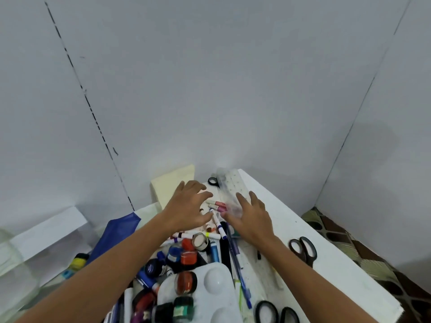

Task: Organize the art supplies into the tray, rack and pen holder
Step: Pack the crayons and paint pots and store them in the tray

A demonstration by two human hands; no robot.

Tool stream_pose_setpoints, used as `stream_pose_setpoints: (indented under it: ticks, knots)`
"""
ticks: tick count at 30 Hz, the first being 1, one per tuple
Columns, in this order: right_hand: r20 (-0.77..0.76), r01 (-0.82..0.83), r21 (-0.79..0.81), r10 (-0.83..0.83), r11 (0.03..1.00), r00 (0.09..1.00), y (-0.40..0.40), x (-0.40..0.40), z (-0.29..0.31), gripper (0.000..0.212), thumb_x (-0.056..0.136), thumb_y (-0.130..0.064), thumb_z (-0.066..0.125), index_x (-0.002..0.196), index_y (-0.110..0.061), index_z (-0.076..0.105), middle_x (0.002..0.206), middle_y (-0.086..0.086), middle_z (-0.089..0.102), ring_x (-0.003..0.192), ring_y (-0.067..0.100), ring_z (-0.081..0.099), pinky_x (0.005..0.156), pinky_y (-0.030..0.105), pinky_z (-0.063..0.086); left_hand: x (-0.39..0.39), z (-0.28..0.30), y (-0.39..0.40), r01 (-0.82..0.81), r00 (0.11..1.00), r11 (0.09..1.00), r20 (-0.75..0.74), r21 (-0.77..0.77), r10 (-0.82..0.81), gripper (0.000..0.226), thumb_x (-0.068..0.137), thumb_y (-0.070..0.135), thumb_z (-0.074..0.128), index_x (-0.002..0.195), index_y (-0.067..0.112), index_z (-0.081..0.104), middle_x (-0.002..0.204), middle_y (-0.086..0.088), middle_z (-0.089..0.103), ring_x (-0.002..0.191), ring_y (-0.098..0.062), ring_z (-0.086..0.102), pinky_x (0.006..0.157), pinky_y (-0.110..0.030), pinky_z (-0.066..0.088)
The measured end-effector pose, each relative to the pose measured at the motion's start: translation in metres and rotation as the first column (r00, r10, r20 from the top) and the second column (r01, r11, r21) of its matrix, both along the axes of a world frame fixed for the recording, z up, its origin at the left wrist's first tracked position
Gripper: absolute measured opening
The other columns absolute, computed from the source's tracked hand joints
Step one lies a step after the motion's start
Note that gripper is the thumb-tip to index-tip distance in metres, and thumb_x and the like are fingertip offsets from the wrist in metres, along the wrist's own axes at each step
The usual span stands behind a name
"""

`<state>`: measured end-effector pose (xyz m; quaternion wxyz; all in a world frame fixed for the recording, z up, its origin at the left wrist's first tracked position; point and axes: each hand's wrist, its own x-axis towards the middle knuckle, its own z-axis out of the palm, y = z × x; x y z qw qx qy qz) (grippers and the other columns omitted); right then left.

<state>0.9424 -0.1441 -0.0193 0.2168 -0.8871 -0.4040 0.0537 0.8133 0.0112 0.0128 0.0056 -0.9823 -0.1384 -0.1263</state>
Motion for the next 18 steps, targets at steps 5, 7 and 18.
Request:
stream_pose_setpoints:
  ticks: [5, 7, 18]
  knots:
    - [-0.035, 0.002, 0.033, -0.001, 0.999, 0.999, 0.004, 0.004, -0.012, 0.068, 0.091, -0.057, 0.048, 0.148, -0.024, 0.033, 0.155, 0.011, 0.025, 0.137, 0.030, 0.029, 0.108, 0.040, 0.032, 0.000, -0.009, 0.006, 0.006, 0.999, 1.000, 0.035, 0.027, -0.007, 0.057, 0.071, 0.056, 0.045, 0.104, 0.018, 0.072, 0.108, -0.007, 0.067, 0.107, -0.030, 0.059, 0.093, -0.049, 0.046]
    - [-0.031, -0.004, 0.063, 0.005, 0.998, 1.000, 0.003, 0.008, -0.012, 0.063, 0.093, -0.053, 0.048, 0.147, -0.024, 0.035, 0.155, 0.011, 0.027, 0.137, 0.030, 0.030, 0.109, 0.040, 0.031, 0.002, -0.008, 0.005, -0.008, 1.000, 1.000, 0.025, 0.025, 0.007, 0.058, 0.073, 0.056, 0.045, 0.109, 0.018, 0.070, 0.111, -0.007, 0.065, 0.111, -0.029, 0.056, 0.096, -0.051, 0.044]
    - [-0.576, 0.105, 0.552, 0.288, 0.827, 0.765, -0.067, 0.040, 0.065, 0.022, 0.091, -0.031, 0.062, 0.106, -0.018, 0.073, 0.115, 0.007, 0.070, 0.093, 0.029, 0.067, 0.080, 0.036, 0.053, 0.043, 0.015, -0.034, 0.031, 0.979, 0.995, 0.198, 0.093, -0.049, 0.101, 0.070, 0.064, 0.065, 0.149, 0.023, 0.018, 0.155, -0.012, 0.026, 0.145, -0.032, 0.016, 0.115, -0.058, 0.016]
